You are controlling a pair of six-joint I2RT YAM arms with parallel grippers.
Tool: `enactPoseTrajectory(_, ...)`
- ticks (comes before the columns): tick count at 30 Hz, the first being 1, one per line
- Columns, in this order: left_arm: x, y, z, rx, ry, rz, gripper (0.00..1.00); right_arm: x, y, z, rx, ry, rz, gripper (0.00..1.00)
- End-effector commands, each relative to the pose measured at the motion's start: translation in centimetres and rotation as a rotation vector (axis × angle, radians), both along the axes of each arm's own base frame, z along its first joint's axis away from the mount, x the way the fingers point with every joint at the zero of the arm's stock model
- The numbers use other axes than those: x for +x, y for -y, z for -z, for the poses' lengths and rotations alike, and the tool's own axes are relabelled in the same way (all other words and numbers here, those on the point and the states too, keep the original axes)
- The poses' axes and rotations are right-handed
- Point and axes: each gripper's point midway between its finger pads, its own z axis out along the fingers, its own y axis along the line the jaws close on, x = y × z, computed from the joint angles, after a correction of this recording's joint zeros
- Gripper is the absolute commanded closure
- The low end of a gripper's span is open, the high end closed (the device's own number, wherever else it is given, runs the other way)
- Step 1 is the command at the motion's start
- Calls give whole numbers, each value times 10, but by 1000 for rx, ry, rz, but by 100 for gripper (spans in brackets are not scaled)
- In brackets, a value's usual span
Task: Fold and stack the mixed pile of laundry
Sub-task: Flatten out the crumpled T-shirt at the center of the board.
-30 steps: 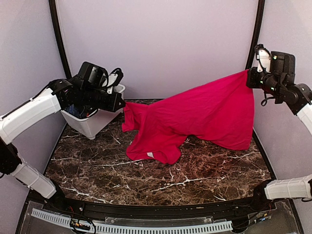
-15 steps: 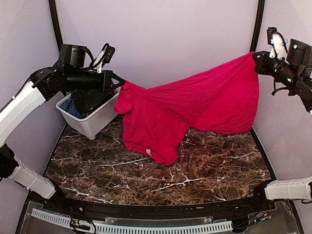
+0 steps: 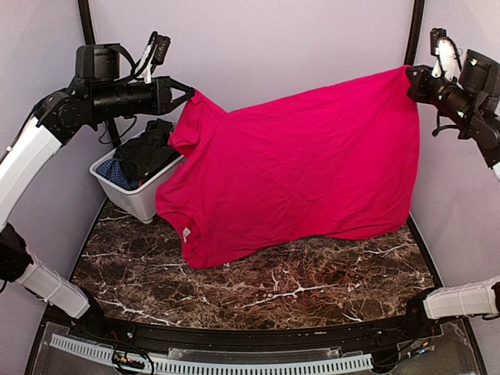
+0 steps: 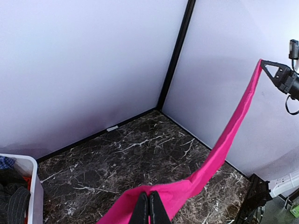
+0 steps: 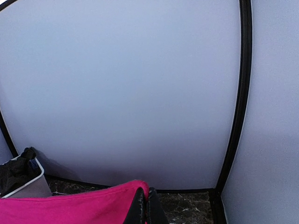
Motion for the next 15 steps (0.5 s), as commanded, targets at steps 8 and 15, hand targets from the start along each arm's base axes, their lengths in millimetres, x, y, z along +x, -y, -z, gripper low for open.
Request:
enactPoseTrajectory(8, 194, -33, 13, -152, -53, -280, 100, 128, 31, 24, 82, -46, 92, 100)
enactPoseTrajectory(15, 185, -56, -140, -415, 338, -192, 100, 118, 11, -92, 71, 198, -67, 100)
